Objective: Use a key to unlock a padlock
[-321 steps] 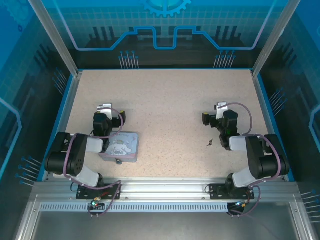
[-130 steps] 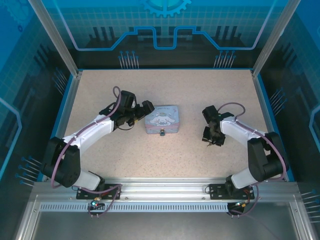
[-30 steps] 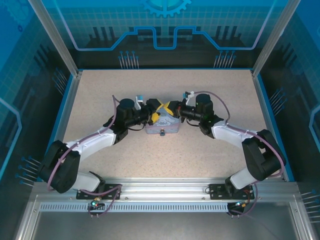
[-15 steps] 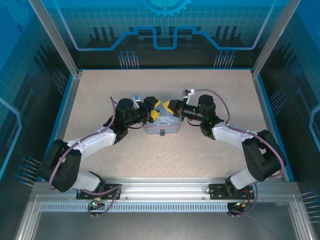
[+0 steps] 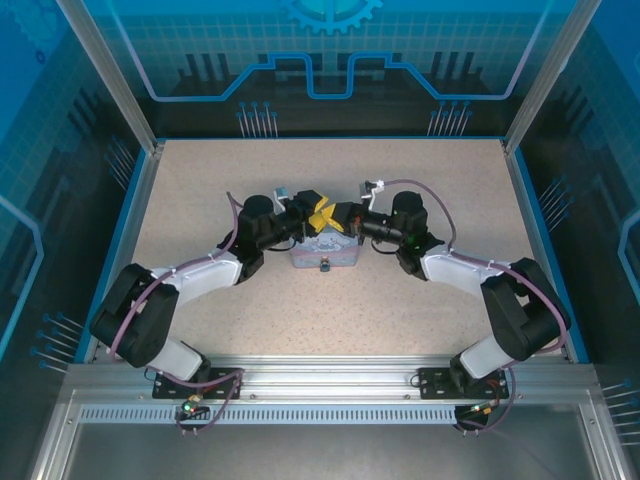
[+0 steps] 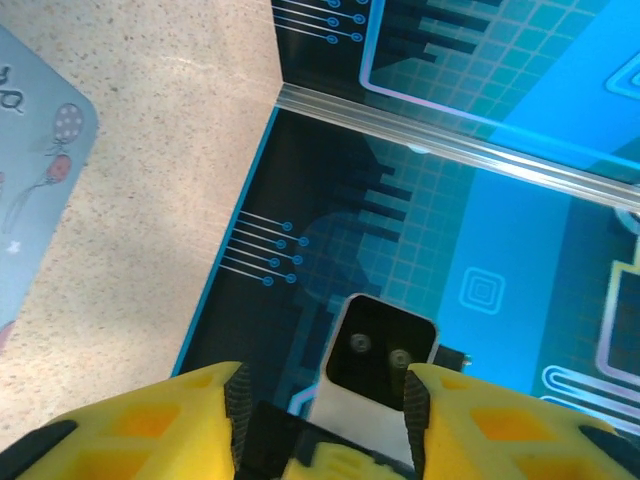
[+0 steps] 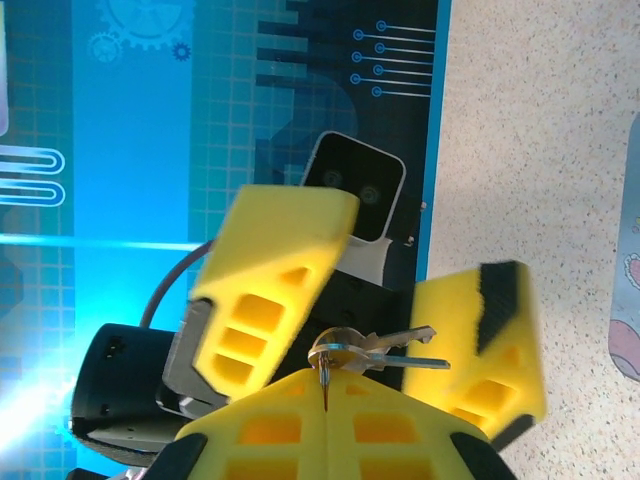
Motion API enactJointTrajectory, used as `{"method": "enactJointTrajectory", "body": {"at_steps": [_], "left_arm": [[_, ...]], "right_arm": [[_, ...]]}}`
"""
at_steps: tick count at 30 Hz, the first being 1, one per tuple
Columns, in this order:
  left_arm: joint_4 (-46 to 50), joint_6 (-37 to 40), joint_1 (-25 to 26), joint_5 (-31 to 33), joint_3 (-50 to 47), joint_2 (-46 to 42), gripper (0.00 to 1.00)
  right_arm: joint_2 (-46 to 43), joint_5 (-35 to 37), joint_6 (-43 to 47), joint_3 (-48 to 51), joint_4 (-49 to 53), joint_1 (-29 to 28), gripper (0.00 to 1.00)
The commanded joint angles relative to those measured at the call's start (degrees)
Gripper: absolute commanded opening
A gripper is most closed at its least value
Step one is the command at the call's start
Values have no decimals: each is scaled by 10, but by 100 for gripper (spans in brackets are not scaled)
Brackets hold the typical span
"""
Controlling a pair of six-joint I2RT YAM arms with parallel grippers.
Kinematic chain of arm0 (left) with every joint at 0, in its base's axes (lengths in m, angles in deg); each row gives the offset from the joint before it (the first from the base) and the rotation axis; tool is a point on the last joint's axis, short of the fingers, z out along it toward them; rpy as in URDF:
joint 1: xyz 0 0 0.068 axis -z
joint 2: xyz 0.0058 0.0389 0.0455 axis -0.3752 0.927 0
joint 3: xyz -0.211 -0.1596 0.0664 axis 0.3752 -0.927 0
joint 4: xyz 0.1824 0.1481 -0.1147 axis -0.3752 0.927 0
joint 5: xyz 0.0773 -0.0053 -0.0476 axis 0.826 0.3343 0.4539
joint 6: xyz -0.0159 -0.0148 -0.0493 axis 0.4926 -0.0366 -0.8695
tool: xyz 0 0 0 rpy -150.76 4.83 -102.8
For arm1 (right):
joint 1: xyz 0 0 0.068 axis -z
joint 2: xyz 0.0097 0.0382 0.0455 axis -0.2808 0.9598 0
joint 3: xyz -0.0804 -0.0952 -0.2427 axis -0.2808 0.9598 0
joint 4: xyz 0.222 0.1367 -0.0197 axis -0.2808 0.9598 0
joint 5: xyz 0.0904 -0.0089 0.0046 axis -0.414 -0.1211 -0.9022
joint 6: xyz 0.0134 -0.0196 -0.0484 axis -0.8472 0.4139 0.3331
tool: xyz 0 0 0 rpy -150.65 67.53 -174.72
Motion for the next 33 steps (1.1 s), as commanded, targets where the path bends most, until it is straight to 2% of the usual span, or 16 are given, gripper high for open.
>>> {"method": "enactJointTrajectory", "body": {"at_steps": [1,16,28,33], "left_arm": [[-42,-11,2,9,18,2,41],[-25,2,2,19,-3,-15,23],[-10,15,2,17,1,-18,22],[7,27,3,12,9,-16,32]], "right_arm": [[6,1,11,2,-17,-4,0],[-28,19,15,36,7,19,0],[-28,16,17,35,6,19,0],[-32,14,22,32,8,20,0]]}}
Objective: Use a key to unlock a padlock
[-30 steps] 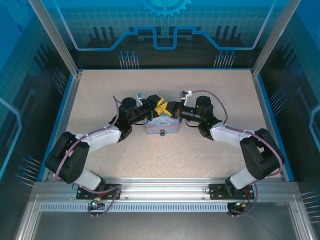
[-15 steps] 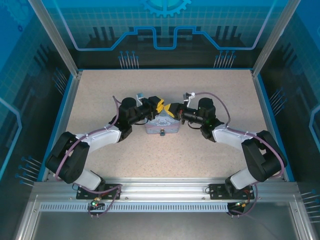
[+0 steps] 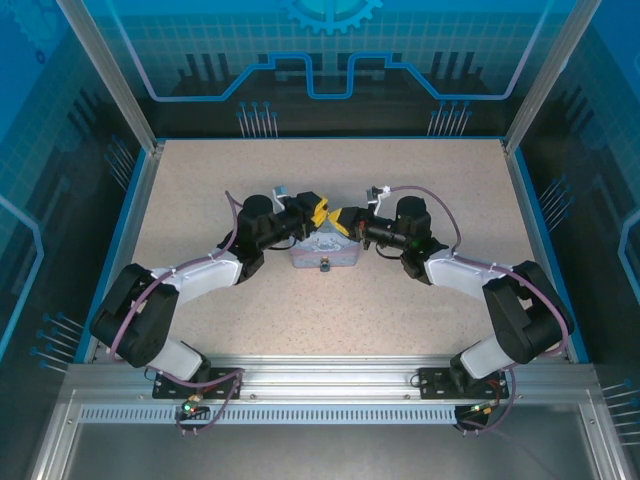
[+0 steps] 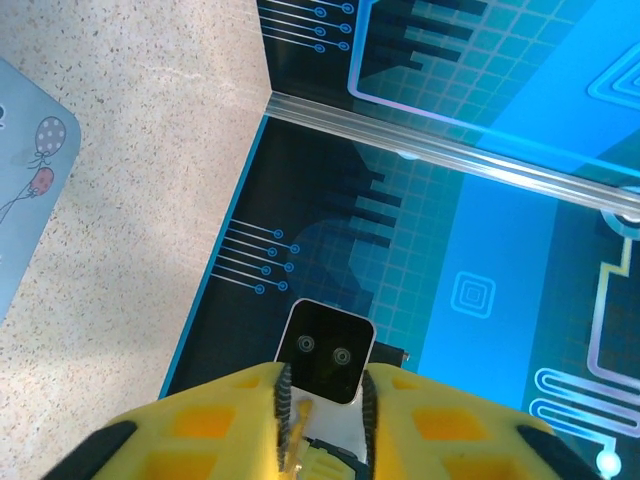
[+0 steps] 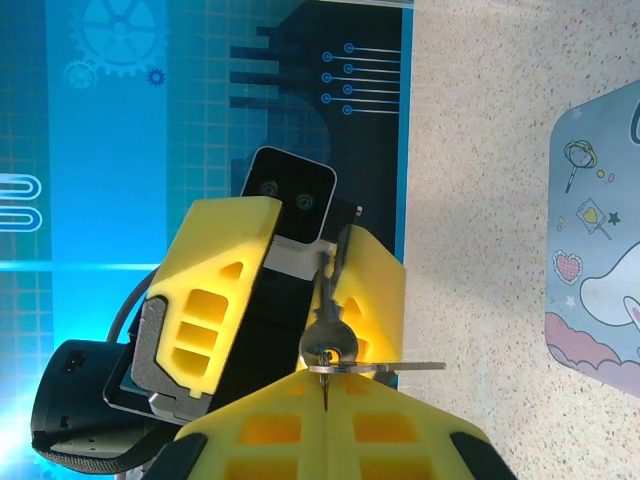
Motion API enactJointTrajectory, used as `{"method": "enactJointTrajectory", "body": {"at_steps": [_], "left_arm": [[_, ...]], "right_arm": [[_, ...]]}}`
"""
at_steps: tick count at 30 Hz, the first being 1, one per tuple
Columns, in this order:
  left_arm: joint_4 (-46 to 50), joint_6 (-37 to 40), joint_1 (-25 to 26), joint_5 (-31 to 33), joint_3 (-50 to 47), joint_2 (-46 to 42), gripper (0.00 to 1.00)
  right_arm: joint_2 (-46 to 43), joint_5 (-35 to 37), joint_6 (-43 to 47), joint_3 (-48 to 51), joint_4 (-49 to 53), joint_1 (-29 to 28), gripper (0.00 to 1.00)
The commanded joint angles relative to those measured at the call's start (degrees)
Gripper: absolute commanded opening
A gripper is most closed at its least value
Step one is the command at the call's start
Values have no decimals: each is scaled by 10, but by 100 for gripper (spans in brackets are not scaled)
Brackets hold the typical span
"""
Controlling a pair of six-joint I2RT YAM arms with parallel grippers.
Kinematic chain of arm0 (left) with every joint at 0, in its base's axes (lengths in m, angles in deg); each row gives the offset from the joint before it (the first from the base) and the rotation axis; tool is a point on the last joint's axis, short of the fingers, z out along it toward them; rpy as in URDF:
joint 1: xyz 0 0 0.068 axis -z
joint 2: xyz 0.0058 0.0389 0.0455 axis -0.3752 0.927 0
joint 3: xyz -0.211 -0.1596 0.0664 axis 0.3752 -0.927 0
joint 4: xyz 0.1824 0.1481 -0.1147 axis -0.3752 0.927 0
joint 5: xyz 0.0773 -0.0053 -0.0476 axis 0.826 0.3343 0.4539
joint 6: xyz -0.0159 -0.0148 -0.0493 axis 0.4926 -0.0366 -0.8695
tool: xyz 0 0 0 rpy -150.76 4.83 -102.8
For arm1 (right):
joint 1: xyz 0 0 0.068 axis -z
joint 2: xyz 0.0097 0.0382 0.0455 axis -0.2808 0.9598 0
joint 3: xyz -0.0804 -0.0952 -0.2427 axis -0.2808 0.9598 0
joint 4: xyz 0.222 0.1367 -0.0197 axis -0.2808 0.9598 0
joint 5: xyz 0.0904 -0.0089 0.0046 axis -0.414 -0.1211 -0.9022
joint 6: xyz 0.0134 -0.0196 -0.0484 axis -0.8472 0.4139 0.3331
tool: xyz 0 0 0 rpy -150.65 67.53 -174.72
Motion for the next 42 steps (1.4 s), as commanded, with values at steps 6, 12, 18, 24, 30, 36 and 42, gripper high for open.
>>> {"method": "enactJointTrajectory", "body": {"at_steps": [6,12,18,24,30,36,42], "left_arm": [[50,40,4,-3,15,-14,38],[49,40,9,-9,21,-3,43],[42,36,16,-12,31,3,44],[38,34,20,-13,35,5,45],[33,35,20,-9,33,6,37],[24,35,19,-10,32,11,30],[17,35,19,-11,31,13,20]], "right_arm": [[-26,-9,26,-4,15,6,0],[-31,-10,29,-4,21,6,0],[-29,-8,31,-7,23,5,0],[-24,-9,31,-9,22,2,0],[-30,-13,37,-3,26,2,0],[-45,-23,57,3,55,2,0],[-52,-23,65,3,66,5,0]]}}
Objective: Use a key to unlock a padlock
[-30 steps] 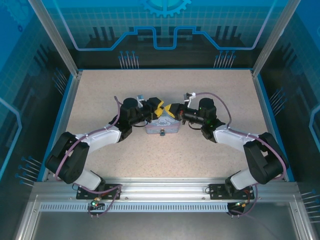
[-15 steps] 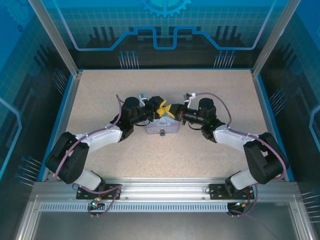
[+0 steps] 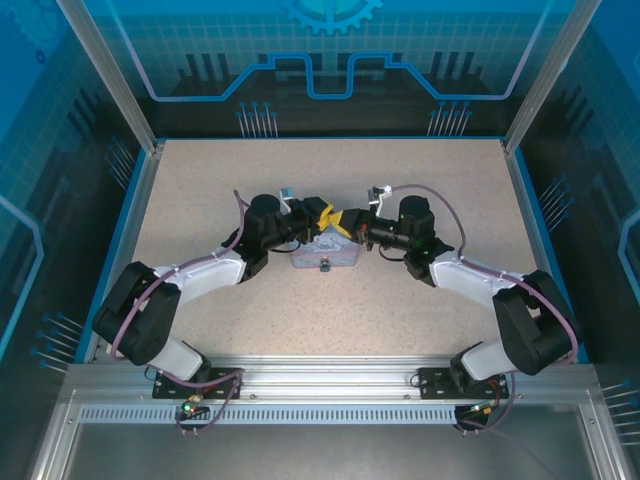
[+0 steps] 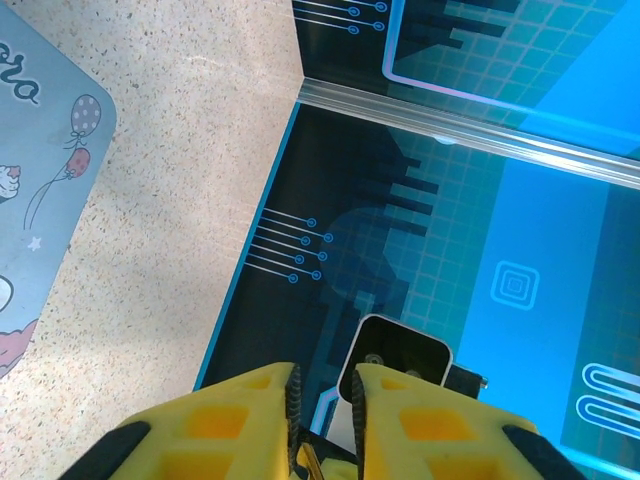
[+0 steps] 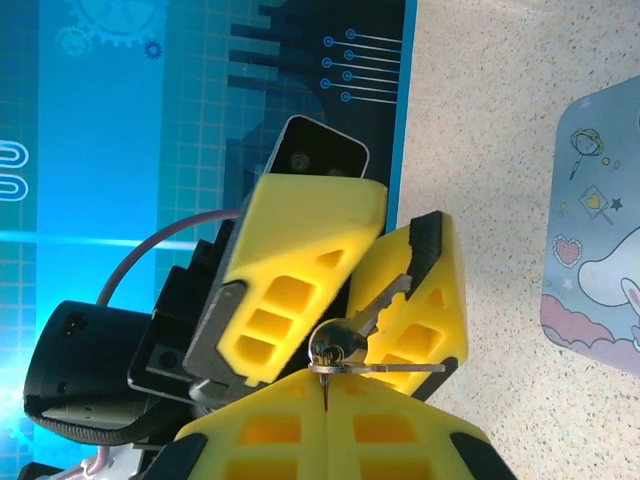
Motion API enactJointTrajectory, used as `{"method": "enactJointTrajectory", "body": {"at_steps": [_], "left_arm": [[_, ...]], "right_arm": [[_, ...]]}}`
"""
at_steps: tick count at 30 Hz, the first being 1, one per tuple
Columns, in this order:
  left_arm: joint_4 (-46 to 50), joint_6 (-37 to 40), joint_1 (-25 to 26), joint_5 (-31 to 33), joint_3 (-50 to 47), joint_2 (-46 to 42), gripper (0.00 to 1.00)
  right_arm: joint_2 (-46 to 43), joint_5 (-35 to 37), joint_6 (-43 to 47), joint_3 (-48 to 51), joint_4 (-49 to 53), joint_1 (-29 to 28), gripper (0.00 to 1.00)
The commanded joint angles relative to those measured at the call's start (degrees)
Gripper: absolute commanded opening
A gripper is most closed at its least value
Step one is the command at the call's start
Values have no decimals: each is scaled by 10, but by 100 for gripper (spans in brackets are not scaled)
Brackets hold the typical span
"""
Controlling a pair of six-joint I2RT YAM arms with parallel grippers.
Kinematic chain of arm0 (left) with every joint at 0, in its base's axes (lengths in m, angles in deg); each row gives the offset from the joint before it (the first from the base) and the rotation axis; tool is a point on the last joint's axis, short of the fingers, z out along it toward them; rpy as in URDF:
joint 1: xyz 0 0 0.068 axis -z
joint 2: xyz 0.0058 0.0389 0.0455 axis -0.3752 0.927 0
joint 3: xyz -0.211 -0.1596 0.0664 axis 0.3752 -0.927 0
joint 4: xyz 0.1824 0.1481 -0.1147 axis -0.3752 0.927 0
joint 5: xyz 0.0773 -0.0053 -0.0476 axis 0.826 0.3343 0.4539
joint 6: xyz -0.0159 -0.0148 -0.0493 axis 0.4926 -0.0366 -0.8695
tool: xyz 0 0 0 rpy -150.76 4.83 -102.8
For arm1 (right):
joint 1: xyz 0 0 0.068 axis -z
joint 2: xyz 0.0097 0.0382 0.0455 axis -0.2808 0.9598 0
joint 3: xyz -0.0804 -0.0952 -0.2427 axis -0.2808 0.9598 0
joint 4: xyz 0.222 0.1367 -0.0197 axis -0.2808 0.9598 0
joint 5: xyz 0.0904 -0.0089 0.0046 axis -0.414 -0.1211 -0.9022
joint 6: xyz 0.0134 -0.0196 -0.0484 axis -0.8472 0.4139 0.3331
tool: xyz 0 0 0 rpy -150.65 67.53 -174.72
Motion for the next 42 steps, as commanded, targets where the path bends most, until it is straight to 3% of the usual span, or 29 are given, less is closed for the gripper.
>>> {"method": "enactJointTrajectory", "body": {"at_steps": [1,12,18,23,26,42], "left_arm": [[-26,9,3,-7,13,5,18],[-32,7,2,-7,12,6,0],[-33,9,3,-5,8,4,0],[-1,21,0,4,-2,-7,46],[25,34,-1,8,-5,-19,58],[23,33,0,5,15,-25,63]], "right_arm": [[-12,-11,18,2,13,6,0],[-10,-11,21,-4,21,6,0],[-17,-7,22,2,23,7,0],[-26,-9,24,-3,31,10,0],[-29,-10,25,-11,39,12,0],[7,0,21,-67,39,-17,0]]}}
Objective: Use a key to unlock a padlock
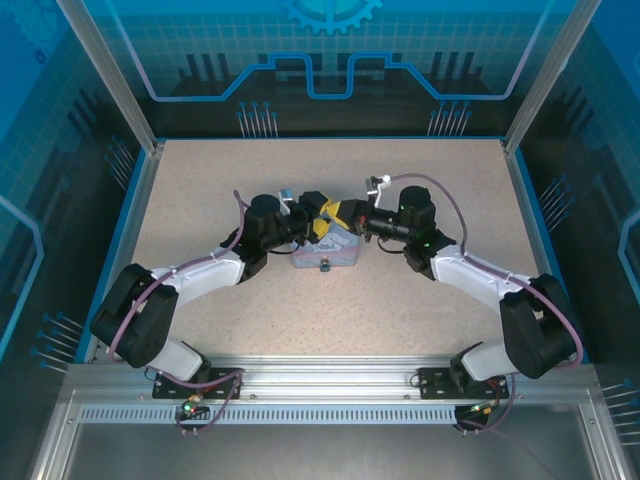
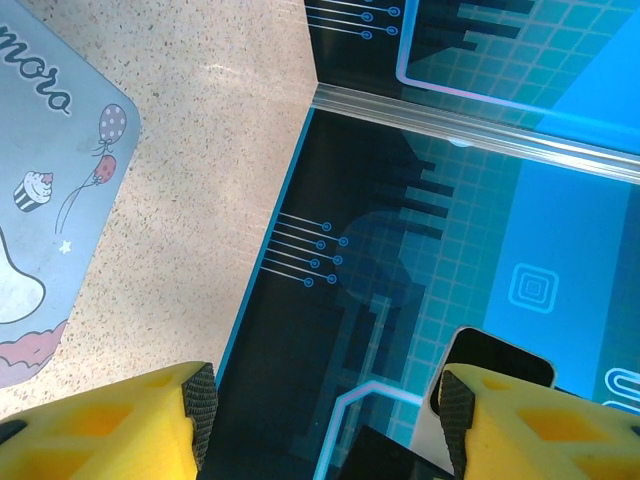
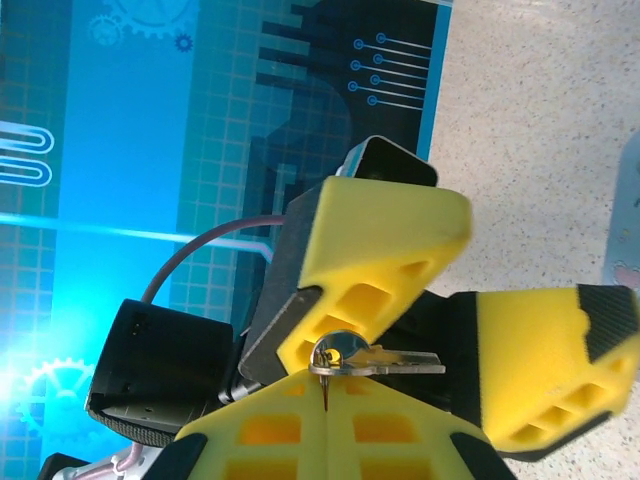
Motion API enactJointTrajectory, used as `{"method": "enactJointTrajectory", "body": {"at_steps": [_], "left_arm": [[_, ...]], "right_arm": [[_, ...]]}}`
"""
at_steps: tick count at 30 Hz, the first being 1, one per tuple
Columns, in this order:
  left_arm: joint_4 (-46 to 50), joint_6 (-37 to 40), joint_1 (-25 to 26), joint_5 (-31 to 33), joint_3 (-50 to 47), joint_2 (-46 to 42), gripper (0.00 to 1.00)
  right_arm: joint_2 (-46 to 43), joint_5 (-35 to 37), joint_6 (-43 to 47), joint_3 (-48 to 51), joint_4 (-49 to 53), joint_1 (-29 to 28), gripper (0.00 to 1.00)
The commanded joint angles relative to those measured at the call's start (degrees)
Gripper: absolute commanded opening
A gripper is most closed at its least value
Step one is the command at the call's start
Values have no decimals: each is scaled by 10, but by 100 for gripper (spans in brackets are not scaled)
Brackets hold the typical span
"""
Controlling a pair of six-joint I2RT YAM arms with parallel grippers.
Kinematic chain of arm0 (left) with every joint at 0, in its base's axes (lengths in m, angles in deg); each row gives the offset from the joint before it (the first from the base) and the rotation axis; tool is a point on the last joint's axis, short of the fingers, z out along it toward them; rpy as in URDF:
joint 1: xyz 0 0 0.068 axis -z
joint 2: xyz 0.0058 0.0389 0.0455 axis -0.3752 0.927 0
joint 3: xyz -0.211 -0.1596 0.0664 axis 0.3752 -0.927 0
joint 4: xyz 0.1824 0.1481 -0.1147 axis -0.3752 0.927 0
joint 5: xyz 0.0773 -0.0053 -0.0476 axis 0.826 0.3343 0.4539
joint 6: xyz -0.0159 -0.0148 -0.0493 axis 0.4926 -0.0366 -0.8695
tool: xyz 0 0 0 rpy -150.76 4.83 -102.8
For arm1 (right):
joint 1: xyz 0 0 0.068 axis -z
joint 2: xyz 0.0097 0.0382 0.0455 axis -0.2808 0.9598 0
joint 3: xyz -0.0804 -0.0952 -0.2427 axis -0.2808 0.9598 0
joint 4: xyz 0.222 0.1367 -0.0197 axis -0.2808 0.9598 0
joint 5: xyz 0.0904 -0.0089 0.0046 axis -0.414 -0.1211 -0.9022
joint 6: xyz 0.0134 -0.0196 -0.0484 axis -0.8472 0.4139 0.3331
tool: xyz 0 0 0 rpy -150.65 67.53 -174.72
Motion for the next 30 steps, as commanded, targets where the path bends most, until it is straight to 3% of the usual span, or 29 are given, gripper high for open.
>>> {"method": "enactJointTrajectory", "body": {"at_steps": [1,30], "left_arm": [[-7,11,0,1,15,-17,63],[-110,-38,-12,19,-8,-7,61]], "right_arm": [[16,2,7,-14,-1,-12,0],[36,15,0,19,-18,-18,0]]}}
